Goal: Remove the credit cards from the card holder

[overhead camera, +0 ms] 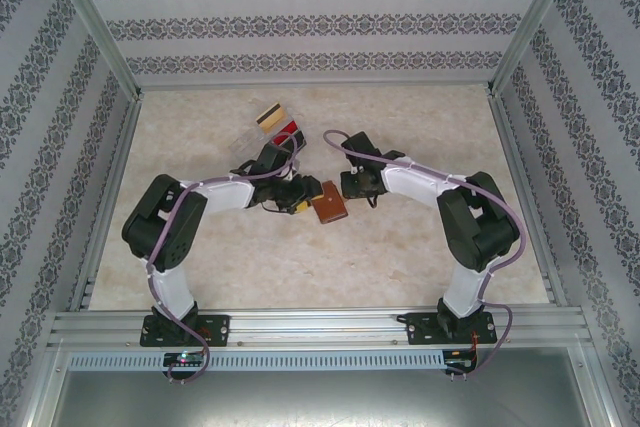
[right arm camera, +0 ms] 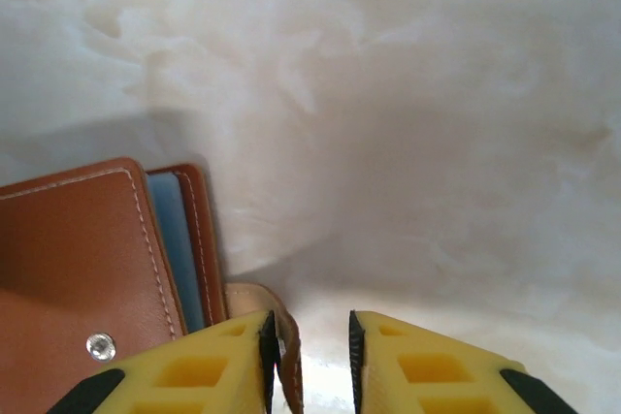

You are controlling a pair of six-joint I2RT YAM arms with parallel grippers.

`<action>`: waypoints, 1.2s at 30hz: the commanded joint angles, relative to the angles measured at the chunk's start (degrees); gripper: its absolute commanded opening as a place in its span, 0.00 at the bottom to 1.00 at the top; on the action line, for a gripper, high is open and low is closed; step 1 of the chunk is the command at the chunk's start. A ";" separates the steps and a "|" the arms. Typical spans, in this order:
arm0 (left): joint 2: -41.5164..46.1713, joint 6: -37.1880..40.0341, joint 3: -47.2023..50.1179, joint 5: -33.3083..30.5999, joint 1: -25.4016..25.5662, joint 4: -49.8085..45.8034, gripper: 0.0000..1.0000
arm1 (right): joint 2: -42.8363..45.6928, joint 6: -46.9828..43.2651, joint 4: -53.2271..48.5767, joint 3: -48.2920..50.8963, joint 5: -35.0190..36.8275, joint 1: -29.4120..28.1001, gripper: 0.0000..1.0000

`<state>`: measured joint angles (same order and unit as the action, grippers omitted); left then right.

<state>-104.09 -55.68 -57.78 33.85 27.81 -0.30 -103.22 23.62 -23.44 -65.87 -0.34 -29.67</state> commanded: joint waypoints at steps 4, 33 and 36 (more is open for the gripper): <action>5.20 5.27 -2.54 -11.58 0.26 -8.42 0.72 | -1.15 -1.53 2.08 -0.43 -6.13 1.04 0.28; 30.03 13.21 5.05 -43.02 -1.96 -22.12 0.99 | 9.23 6.28 2.37 -1.79 -17.21 -6.00 0.09; 31.35 12.78 6.14 -42.47 -2.43 -22.03 1.00 | 8.33 7.05 3.41 -2.10 -18.05 -6.62 0.09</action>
<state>-74.54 -43.81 -52.69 -7.60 26.22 -20.43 -93.62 28.62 -21.12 -66.24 -16.69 -35.97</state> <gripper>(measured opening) 0.994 0.089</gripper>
